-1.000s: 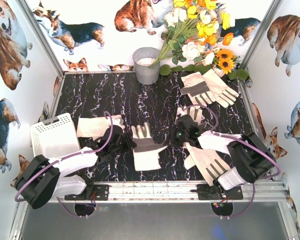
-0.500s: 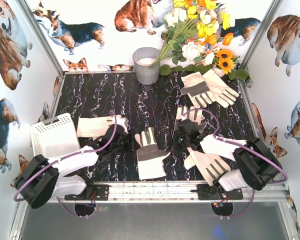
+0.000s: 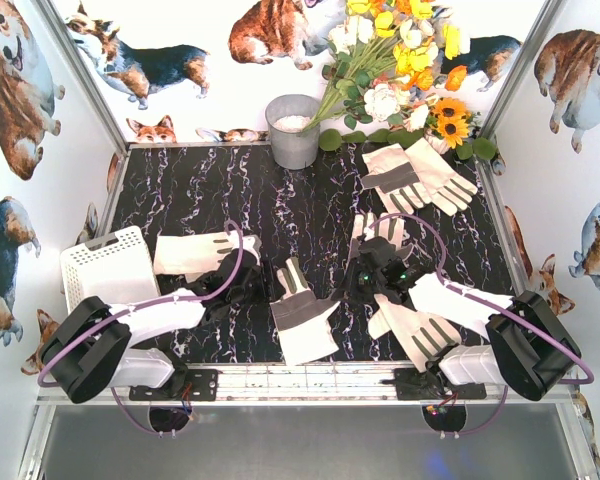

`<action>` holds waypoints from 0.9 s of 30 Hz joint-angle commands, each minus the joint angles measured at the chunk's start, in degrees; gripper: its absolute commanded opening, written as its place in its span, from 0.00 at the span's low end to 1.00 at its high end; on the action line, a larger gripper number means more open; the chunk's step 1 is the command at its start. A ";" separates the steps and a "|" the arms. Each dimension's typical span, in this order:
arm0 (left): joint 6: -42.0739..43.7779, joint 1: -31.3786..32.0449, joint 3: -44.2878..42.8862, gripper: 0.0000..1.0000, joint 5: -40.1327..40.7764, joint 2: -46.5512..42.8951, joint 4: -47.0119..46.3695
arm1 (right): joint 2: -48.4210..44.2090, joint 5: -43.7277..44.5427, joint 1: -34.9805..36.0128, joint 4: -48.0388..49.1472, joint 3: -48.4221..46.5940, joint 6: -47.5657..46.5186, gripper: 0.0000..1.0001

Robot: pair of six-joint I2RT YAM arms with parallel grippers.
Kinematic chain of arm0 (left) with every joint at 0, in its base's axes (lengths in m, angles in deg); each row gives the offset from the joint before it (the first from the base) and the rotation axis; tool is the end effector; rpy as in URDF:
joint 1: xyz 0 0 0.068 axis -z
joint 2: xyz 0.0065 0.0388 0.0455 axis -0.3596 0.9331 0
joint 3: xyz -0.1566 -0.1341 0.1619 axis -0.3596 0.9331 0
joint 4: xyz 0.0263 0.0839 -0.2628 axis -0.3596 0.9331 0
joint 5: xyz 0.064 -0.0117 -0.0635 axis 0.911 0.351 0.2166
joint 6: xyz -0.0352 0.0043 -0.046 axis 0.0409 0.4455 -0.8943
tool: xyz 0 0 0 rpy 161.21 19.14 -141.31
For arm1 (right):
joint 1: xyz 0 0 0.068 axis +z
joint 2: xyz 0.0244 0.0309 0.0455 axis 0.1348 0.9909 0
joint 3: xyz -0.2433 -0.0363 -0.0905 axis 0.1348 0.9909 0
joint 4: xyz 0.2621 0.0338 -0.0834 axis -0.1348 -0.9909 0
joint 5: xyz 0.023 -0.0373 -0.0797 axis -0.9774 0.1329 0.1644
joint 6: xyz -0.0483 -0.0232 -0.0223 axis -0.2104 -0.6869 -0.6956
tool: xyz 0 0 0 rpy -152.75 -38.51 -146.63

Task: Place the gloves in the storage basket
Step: Turn over the glove at the center of the board.

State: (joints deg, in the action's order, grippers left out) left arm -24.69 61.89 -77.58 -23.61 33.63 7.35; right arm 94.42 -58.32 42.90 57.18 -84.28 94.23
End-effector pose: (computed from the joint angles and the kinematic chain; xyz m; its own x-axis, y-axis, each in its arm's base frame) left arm 0.1945 -0.1680 0.1290 -0.8076 -0.2015 -0.5542 0.1417 0.8460 -0.5141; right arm 0.2025 0.1543 0.1382 -0.9349 0.2179 -0.2802 0.0202 0.8207 0.5710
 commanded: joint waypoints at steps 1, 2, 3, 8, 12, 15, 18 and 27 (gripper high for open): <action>-2.93 0.15 1.31 0.50 3.84 1.18 -3.36 | -0.60 0.94 0.22 0.33 -0.93 0.61 0.00; -3.48 0.15 1.23 0.50 4.16 1.90 -2.69 | -0.59 1.03 0.20 0.32 -0.93 0.61 0.00; -3.76 0.14 1.09 0.50 4.05 2.63 -2.30 | -0.51 1.04 0.22 0.23 -0.93 0.61 0.00; -4.84 0.16 2.58 0.52 4.44 1.96 -3.27 | -0.50 1.29 0.25 0.34 -0.69 0.83 0.00; -4.44 0.14 3.38 0.53 6.17 -0.55 -2.30 | -0.34 1.30 0.26 0.76 -0.43 1.16 0.00; -4.77 0.17 3.96 0.50 6.11 -0.19 -2.81 | -0.24 1.30 0.26 0.89 -0.40 1.34 0.00; -5.11 0.14 3.91 0.43 5.25 1.24 -3.90 | -0.24 1.39 0.26 0.77 -0.57 1.24 0.00; -4.89 0.14 3.44 0.02 6.99 -2.09 -5.54 | -1.63 1.78 0.26 -0.73 -2.03 1.20 0.00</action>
State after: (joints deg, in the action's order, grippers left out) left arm -29.93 61.87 -74.15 -18.43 34.44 3.67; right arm 94.42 -57.47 42.90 56.17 -84.28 95.23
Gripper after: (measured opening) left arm 0.084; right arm 0.057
